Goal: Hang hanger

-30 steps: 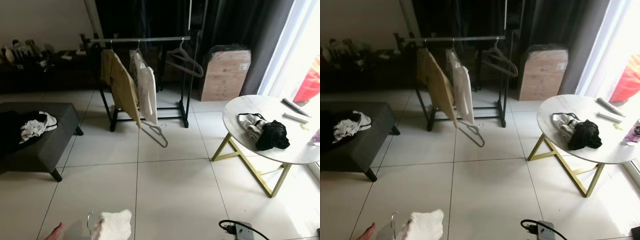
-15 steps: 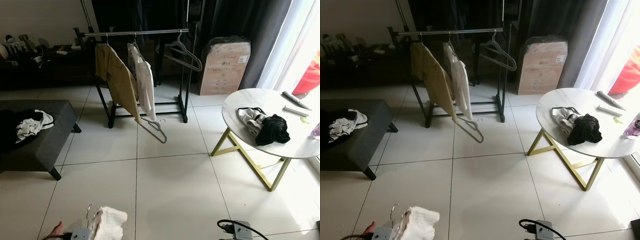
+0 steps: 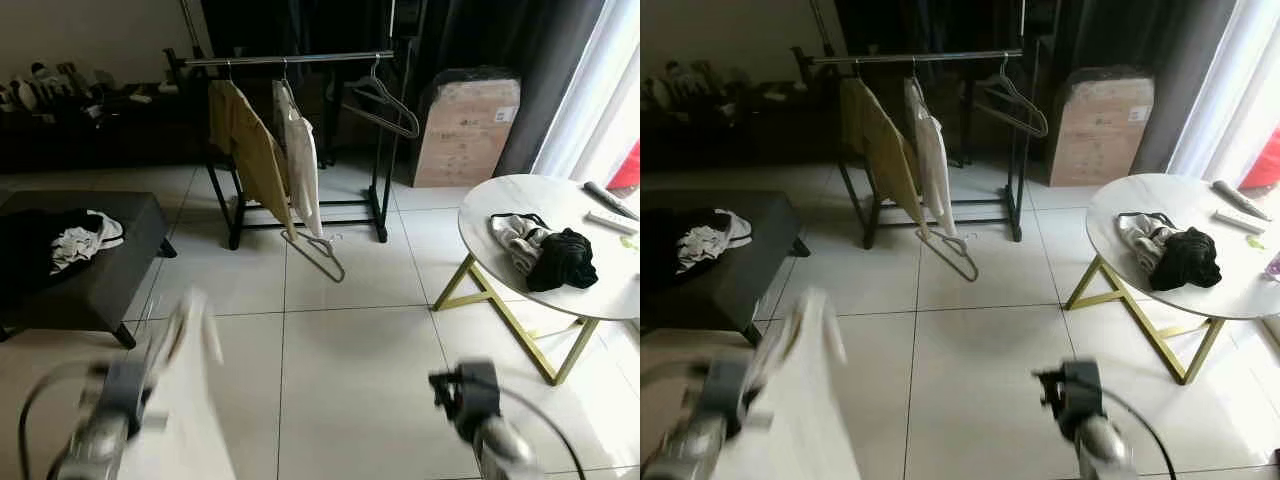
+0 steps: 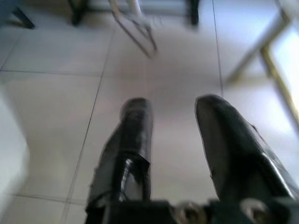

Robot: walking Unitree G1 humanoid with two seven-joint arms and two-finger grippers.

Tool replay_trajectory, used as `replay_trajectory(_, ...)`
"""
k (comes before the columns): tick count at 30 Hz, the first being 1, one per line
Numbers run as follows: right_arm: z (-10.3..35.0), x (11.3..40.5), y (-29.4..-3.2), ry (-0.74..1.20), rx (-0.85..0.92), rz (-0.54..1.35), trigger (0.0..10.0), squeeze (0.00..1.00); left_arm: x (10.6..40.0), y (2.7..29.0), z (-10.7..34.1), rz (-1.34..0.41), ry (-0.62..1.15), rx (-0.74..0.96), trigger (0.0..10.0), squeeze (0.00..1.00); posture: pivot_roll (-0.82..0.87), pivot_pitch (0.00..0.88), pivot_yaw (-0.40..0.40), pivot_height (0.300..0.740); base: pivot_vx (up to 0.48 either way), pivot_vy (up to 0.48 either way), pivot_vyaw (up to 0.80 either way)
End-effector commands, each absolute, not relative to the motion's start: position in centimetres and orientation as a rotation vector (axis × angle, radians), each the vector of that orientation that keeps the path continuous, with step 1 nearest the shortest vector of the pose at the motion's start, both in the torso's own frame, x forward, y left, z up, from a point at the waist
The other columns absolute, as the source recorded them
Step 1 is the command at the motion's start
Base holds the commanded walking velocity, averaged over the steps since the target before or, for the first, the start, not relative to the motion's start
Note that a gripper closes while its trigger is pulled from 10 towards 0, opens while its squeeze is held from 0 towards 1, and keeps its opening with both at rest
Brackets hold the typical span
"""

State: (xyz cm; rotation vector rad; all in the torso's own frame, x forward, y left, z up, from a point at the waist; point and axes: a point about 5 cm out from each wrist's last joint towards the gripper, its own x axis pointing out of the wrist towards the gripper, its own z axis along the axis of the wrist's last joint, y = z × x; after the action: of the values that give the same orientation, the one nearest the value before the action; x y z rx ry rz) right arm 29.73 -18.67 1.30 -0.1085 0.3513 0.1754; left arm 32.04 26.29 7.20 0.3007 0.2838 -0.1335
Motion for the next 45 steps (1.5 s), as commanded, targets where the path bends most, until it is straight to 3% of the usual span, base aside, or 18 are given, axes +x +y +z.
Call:
replay_trajectory(1, 1.6, 29.6, -18.4, 0.322, -0.156, 0.247, 10.0, 0.00, 31.1, 24.9, 5.8, -0.325, 0.360, 0.303, 10.0, 0.00, -0.08, 0.072, 0.019, 0.740, 0.000, 0.000, 0.00)
replay_trajectory(7, 4.4, 30.4, -17.2, 0.147, -0.285, 0.499, 10.0, 0.00, 28.6, 24.0, 5.7, -0.731, 0.508, 0.430, 10.0, 0.00, -0.08, 0.073, 0.020, 0.740, 0.000, 0.000, 0.00)
replay_trajectory(13, 5.2, 29.5, -16.6, 0.113, -0.354, 0.701, 10.0, 0.00, 27.5, 24.0, 6.7, -0.852, 0.561, 0.442, 10.0, 0.00, -0.08, 0.085, 0.017, 0.740, 0.000, 0.000, 0.00)
replay_trajectory(16, 5.4, 27.3, -16.9, 0.196, -0.458, 1.028, 10.0, 0.00, 27.1, 23.4, 7.6, -0.961, 0.593, 0.452, 10.0, 0.00, -0.10, 0.096, 0.027, 0.740, 0.000, 0.000, 0.00)
replay_trajectory(21, 6.0, 25.5, -17.6, 0.341, -0.471, 1.294, 10.0, 0.00, 27.2, 21.8, 9.2, -1.096, 0.571, 0.474, 10.0, 0.00, -0.12, 0.096, 0.030, 0.740, 0.000, 0.000, 0.00)
replay_trajectory(25, 6.8, 25.4, -16.9, 0.376, -0.431, 1.388, 10.0, 0.00, 27.5, 20.1, 10.6, -1.218, 0.543, 0.488, 10.0, 0.00, -0.12, 0.100, 0.034, 0.740, 0.000, 0.000, 0.00)
replay_trajectory(31, 8.4, 26.2, -14.1, 0.288, -0.319, 1.381, 10.0, 0.00, 26.7, 19.5, 10.7, -1.349, 0.603, 0.537, 10.0, 0.00, -0.12, 0.105, 0.039, 0.740, 0.000, 0.000, 0.00)
replay_trajectory(32, 8.6, 26.3, -13.7, 0.274, -0.302, 1.377, 10.0, 0.19, 26.6, 19.4, 10.7, -1.356, 0.606, 0.546, 10.0, 0.00, -0.12, 0.104, 0.037, 0.740, 0.000, 0.000, 0.00)
replay_trajectory(34, 9.2, 26.8, -13.2, 0.243, -0.267, 1.355, 10.0, 0.28, 26.7, 19.4, 10.8, -1.368, 0.612, 0.580, 10.0, 0.00, -0.12, 0.105, 0.037, 0.740, 0.000, 0.000, 0.00)
replay_trajectory(35, 9.9, 27.4, -12.9, 0.220, -0.225, 1.327, 10.0, 1.00, 26.8, 19.4, 10.7, -1.368, 0.632, 0.620, 10.0, 0.00, -0.12, 0.109, 0.035, 0.740, 0.000, 0.000, 0.00)
replay_trajectory(40, 10.4, 27.6, -12.6, 0.205, -0.214, 1.329, 10.0, 1.00, 26.9, 19.3, 10.4, -1.367, 0.646, 0.654, 10.0, 0.00, -0.12, 0.113, 0.030, 0.740, 0.000, 0.000, 0.00)
replay_trajectory(41, 10.0, 27.3, -12.4, 0.238, -0.262, 1.356, 10.0, 0.51, 27.0, 18.9, 10.5, -1.366, 0.631, 0.646, 10.0, 0.00, -0.12, 0.114, 0.028, 0.740, 0.000, 0.000, 0.00)
replay_trajectory(43, 9.8, 27.2, -12.3, 0.251, -0.276, 1.361, 10.0, 0.51, 27.1, 18.8, 10.5, -1.366, 0.627, 0.645, 10.0, 0.00, -0.12, 0.114, 0.028, 0.740, 0.000, 0.000, 0.00)
replay_trajectory(44, 9.4, 27.1, -12.3, 0.288, -0.287, 1.359, 10.0, 0.00, 27.1, 18.5, 10.6, -1.372, 0.619, 0.646, 10.0, 0.00, -0.11, 0.117, 0.025, 0.740, 0.000, 0.000, 0.00)
replay_trajectory(45, 9.1, 27.0, -12.3, 0.310, -0.296, 1.360, 10.0, 0.00, 27.1, 18.4, 10.6, -1.378, 0.614, 0.647, 10.0, 0.00, -0.11, 0.117, 0.025, 0.740, 0.000, 0.000, 0.00)
